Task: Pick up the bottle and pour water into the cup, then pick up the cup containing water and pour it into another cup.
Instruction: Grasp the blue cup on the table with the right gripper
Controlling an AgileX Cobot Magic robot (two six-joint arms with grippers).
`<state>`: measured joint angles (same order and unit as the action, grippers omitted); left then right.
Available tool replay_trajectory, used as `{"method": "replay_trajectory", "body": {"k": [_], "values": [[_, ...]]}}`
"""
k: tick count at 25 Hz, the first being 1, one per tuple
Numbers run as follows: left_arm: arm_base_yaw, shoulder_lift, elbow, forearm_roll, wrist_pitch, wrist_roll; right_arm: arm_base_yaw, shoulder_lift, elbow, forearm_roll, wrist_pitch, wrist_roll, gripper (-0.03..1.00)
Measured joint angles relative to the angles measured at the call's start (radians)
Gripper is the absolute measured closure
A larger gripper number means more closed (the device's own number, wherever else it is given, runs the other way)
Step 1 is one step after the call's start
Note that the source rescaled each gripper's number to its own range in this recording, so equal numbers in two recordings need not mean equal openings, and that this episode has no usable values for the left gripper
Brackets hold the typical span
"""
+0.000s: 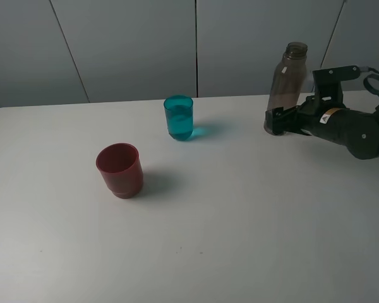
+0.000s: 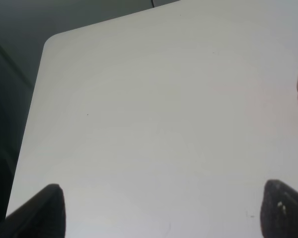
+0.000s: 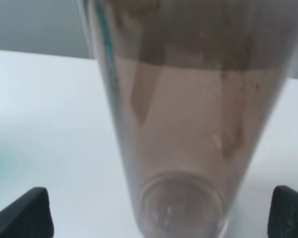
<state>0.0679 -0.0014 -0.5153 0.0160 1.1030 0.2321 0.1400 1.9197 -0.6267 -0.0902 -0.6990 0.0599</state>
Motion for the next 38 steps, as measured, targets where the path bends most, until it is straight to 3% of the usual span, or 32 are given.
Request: {"method": "replay_trajectory", "body": {"k": [4,15,24,38], "values": [[0.000,0.000,0.000,0.000,0.000,0.000,0.000,-0.117,0.105,-0.039,0.005,0.000,0.17],[0.000,0.000,0.000,0.000,0.000,0.000,0.018,-0.283,0.228,-0.387,0.001,0.125,0.17],[0.000,0.000,0.000,0.000,0.000,0.000,0.126,-0.258,0.205,-0.339,-0.019,0.095,0.17],[0.000,0.000,0.000,0.000,0.000,0.000,0.290,0.072,-0.081,-0.262,-0.021,0.089,0.17]]}}
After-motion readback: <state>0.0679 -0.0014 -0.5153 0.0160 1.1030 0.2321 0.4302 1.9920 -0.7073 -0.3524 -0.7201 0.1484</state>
